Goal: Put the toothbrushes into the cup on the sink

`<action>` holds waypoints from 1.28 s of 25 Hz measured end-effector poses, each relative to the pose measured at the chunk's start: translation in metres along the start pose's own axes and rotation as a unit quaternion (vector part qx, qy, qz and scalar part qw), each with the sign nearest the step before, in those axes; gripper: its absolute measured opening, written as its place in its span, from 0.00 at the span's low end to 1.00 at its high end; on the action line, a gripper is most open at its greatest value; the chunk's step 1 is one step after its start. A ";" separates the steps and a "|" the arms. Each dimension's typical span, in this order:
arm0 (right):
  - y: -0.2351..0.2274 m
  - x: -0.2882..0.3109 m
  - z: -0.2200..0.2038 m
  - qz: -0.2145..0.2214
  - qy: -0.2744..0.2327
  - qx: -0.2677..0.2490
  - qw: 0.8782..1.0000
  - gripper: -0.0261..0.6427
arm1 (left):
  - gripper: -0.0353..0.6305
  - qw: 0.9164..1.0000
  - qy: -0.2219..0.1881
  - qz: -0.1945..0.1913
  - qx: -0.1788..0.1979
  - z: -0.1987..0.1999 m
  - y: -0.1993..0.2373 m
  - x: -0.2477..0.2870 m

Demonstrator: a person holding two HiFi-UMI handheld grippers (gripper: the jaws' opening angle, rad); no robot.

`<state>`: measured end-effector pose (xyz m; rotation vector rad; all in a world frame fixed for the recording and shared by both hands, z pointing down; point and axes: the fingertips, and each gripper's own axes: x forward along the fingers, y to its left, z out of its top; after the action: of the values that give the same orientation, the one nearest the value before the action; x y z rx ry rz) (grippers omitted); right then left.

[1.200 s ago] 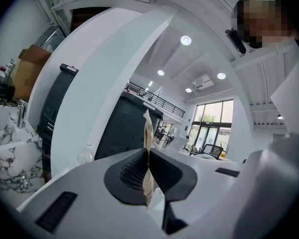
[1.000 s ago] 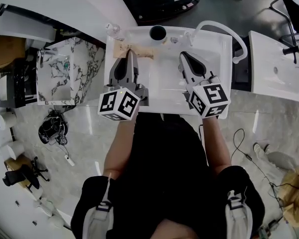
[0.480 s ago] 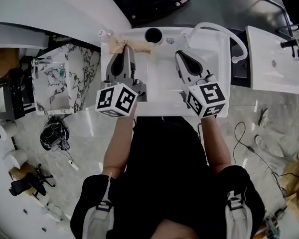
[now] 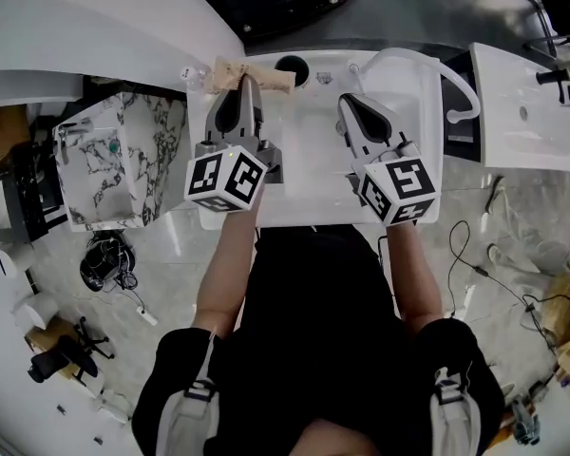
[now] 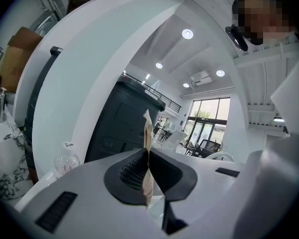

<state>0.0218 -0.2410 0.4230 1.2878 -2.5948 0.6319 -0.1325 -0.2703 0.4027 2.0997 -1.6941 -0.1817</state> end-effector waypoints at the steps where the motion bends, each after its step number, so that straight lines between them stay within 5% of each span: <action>1: -0.001 0.001 -0.001 -0.002 0.002 0.001 1.000 0.09 | 0.09 1.000 0.003 -0.001 0.001 -0.001 0.001 0.003; 32: -0.013 0.027 -0.016 -0.026 0.035 0.014 0.999 0.09 | 0.09 0.998 0.069 0.005 -0.007 -0.065 0.032 0.054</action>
<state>0.0152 -0.2605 0.4498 1.3116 -2.4981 0.6931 -0.1245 -0.3109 0.4832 2.0435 -1.6169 -0.0445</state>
